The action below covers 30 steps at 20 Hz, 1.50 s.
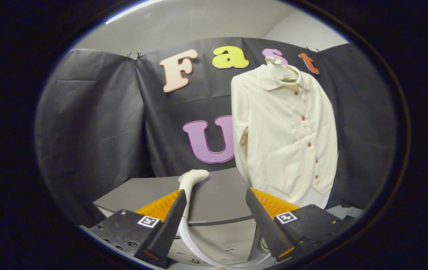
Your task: Iron the clothes twice with a garment steamer, once on the left side and once on the right side.
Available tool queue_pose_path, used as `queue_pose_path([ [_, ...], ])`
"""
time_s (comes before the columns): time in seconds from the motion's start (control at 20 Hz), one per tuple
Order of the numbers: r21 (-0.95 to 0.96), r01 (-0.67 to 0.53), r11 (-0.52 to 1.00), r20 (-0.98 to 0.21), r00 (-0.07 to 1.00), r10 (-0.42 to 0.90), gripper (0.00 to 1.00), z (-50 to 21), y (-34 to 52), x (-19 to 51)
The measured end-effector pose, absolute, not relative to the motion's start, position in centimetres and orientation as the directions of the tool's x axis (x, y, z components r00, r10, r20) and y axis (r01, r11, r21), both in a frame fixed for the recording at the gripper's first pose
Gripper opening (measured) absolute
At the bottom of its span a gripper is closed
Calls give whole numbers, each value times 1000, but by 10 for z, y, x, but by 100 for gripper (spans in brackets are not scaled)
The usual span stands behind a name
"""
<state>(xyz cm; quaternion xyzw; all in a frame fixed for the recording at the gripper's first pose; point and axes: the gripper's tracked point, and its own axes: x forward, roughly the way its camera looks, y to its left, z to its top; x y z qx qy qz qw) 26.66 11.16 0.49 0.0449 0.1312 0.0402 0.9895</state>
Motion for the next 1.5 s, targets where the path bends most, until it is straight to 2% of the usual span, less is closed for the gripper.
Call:
queue_pose_path([
  [0.2, 77, -66, 995, -323, 942, 88, 97, -17, 126, 310],
  [0.5, -67, -110, 992, -408, 910, 74, 97, -51, 136, 338],
  [0.85, -51, -94, 994, -448, 892, 62, 98, -59, 130, 364],
  [0.95, 25, -136, 990, -463, 877, 132, 97, -60, 146, 366],
  [1.0, 75, -146, 987, -450, 878, 164, 93, -56, 157, 369],
  [1.1, 150, -173, 973, -416, 882, 221, 93, -48, 176, 377],
  [1.35, 191, -222, 956, -525, 800, 290, 93, -89, 211, 385],
  [1.4, 183, -239, 954, -557, 774, 301, 90, -96, 217, 386],
  [1.5, 160, -233, 959, -587, 759, 283, 62, -93, 219, 382],
])
